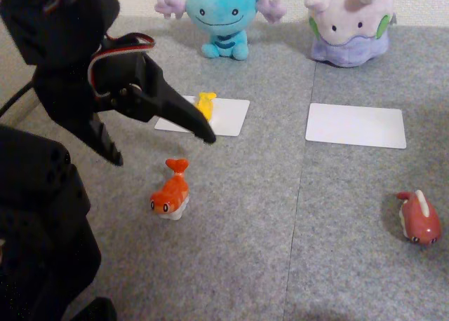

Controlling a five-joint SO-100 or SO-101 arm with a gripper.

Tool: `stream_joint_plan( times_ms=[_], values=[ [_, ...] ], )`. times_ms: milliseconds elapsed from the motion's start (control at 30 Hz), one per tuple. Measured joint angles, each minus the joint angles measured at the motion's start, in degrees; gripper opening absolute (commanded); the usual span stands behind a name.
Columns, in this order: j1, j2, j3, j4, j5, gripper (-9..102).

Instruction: Wooper wants to eat egg sudhi, and Goomy wants to eat shrimp sushi

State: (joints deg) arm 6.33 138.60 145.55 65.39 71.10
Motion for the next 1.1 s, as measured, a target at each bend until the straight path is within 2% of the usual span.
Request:
stream_joint_plan(
  times_ms=[233,500,633,767,867,1100],
  values=[
    [0.9,1.3,0.7,1.8,-4.2,44],
    [10.2,1.4,1.0,7.2,-15.8,44],
    [12.7,1.6,1.1,7.3,-18.4,44],
    [12.0,1.6,3.9,5.7,-18.5,44],
    [11.0,1.6,7.6,1.4,-18.2,44],
    [11.7,1.7,13.5,-5.7,-18.2,34]
  ],
)
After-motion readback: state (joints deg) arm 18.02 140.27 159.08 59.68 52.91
